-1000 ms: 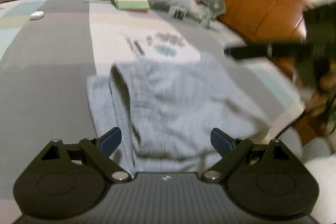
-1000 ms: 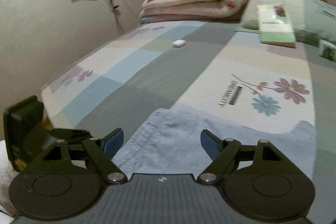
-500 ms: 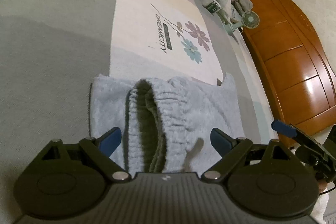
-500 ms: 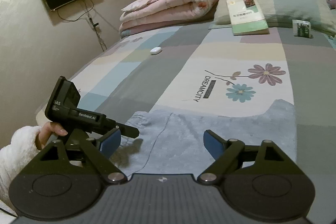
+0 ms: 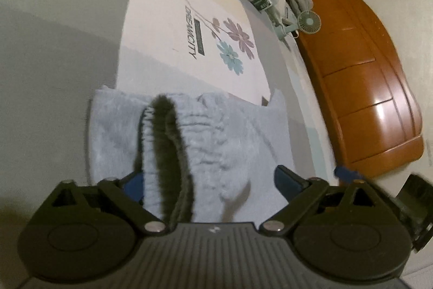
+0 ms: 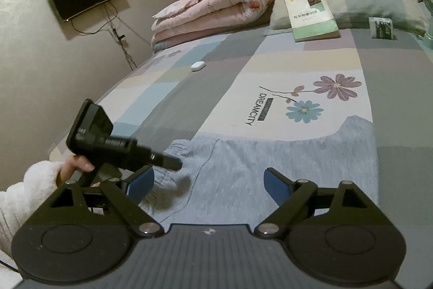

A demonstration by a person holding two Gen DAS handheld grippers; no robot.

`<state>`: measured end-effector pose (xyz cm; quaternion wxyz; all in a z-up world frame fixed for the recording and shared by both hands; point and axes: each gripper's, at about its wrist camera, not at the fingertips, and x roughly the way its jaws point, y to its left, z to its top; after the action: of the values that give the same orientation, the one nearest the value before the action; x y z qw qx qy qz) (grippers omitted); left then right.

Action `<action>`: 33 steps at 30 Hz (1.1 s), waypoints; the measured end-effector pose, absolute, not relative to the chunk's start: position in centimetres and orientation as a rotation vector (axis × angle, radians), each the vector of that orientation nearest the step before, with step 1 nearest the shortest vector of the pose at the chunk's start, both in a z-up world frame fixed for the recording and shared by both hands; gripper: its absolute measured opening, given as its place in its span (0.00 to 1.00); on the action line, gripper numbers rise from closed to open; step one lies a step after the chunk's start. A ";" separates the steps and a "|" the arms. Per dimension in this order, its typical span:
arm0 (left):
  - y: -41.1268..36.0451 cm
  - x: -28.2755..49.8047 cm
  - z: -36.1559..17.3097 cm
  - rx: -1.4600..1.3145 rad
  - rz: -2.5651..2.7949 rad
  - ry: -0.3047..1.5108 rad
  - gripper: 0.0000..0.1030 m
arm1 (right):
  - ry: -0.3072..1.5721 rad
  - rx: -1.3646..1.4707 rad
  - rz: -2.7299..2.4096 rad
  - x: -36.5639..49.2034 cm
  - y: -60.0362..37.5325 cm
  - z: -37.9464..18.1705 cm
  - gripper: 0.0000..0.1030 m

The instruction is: Fold clothes

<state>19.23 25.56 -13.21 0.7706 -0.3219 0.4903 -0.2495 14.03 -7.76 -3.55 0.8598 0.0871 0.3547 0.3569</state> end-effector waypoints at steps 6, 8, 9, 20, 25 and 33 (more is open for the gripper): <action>25.9 16.9 -14.4 -0.743 -0.690 1.084 0.96 | 0.736 0.231 0.738 13.3 -9.6 -4.0 0.91; 26.3 17.0 -14.9 -0.806 -0.678 1.062 0.96 | 0.748 0.244 0.728 13.2 -10.0 -4.5 0.91; 26.4 17.3 -15.1 -0.843 -0.662 1.055 0.96 | 0.756 0.247 0.721 13.2 -10.2 -4.9 0.91; 24.4 16.3 -10.9 -0.580 -0.445 1.036 0.22 | 0.749 0.299 0.657 12.0 -13.3 -5.8 0.91; 24.0 15.2 -7.6 -0.536 -0.467 0.954 0.21 | 0.738 0.314 0.619 11.7 -15.0 -6.0 0.91; 25.1 14.2 -8.3 -0.561 -0.421 0.948 0.21 | 0.713 0.158 0.483 10.9 -17.2 -6.0 0.92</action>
<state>14.17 25.13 -8.32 0.8312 -0.2646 0.4470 -0.1983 10.93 -17.19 -5.96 0.9057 0.0764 0.3453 0.2337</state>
